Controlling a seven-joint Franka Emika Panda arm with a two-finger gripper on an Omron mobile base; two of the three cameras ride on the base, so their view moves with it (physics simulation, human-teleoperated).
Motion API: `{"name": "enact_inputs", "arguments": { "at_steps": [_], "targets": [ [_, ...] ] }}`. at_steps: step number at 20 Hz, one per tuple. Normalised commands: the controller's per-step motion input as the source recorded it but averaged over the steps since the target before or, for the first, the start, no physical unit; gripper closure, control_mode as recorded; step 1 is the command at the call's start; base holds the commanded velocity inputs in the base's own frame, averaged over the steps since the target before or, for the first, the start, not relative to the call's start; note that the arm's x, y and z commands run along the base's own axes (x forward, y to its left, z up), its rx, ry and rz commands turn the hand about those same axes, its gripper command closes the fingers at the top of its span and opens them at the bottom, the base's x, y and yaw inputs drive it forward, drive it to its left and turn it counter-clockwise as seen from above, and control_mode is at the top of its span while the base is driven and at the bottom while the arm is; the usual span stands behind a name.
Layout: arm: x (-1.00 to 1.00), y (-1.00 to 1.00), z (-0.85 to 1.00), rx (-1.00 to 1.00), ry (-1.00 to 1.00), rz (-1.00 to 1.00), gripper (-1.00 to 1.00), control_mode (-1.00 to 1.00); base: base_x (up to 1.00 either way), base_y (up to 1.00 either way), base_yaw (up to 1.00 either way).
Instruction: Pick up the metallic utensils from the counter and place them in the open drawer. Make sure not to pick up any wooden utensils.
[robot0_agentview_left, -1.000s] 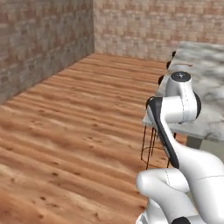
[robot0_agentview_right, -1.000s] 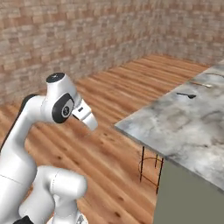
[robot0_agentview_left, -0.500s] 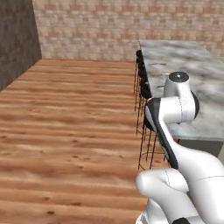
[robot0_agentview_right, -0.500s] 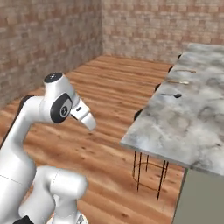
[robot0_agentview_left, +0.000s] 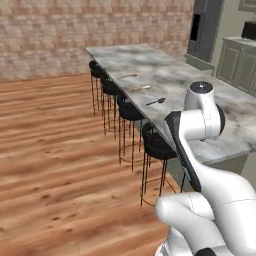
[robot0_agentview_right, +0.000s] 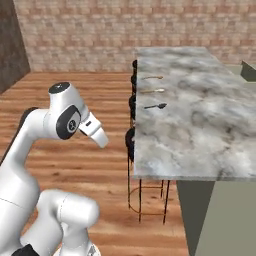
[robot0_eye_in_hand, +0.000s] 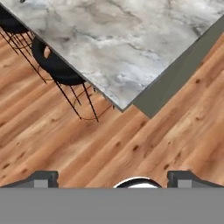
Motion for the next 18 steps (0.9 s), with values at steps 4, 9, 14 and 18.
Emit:
{"name": "enact_inputs", "arguments": {
  "at_steps": [4,9,14,18],
  "targets": [
    [0.0,0.0,0.0,0.0,0.0,0.0,-1.0,1.0,0.03,0.88,-0.6],
    [0.0,0.0,0.0,0.0,0.0,0.0,-1.0,1.0,0.0,0.93,-0.58],
    [0.0,0.0,0.0,0.0,0.0,0.0,-1.0,1.0,-0.02,1.0,-0.52],
    [0.0,0.0,0.0,0.0,0.0,0.0,-1.0,1.0,0.06,1.0,-0.52]
  ]
}}
